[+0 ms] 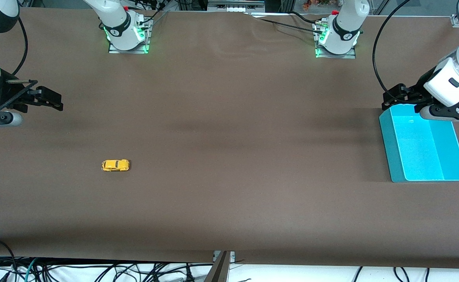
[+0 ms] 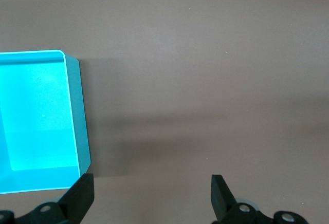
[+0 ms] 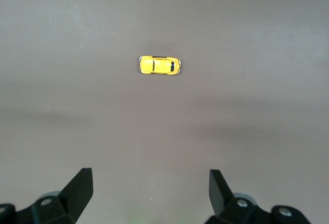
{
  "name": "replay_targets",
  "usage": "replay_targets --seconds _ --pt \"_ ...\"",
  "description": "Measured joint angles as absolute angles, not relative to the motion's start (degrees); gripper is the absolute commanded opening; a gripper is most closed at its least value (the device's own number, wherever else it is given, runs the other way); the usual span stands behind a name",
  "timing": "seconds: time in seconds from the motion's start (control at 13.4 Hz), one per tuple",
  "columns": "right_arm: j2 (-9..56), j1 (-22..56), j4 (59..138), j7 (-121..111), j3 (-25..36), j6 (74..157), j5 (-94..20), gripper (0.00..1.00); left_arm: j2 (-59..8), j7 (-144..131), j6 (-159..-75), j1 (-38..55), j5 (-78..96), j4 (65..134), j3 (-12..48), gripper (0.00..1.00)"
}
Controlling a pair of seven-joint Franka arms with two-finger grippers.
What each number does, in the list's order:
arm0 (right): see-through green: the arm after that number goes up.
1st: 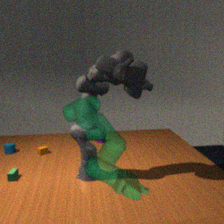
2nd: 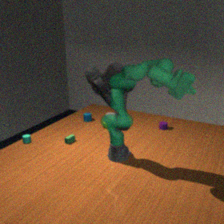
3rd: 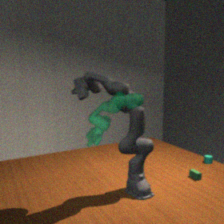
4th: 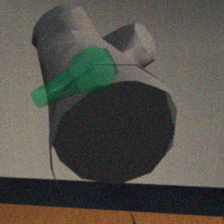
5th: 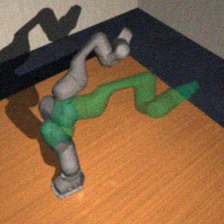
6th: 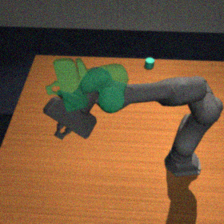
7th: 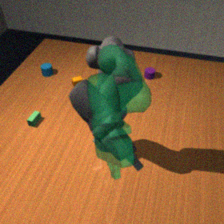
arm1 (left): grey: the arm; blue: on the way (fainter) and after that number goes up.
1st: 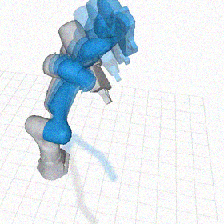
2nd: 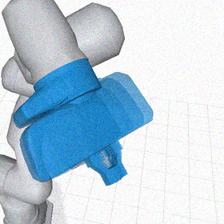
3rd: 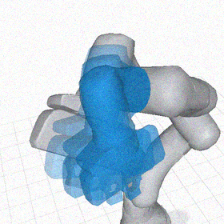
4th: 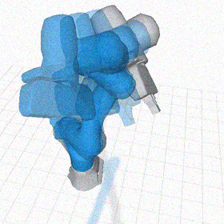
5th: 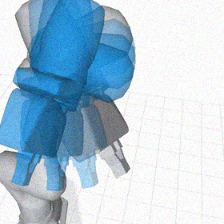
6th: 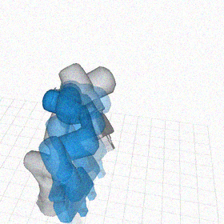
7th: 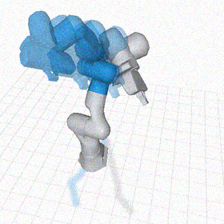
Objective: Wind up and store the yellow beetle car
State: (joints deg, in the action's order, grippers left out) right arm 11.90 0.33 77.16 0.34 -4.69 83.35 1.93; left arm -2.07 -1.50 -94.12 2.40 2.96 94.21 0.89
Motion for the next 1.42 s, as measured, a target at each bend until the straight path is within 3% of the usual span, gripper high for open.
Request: replay_targets --seconds 0.6,1.42 --pt "13.5 1.6 77.8 -0.4 -5.1 82.4 1.8 1.0 -2.1 -1.5 -94.1 2.4 3.0 94.2 0.9 1.0" --pt "19.8 3.2 78.6 -30.5 -5.2 86.8 3.2 1.0 -2.1 -1.5 -94.1 2.4 3.0 94.2 0.9 1.0"
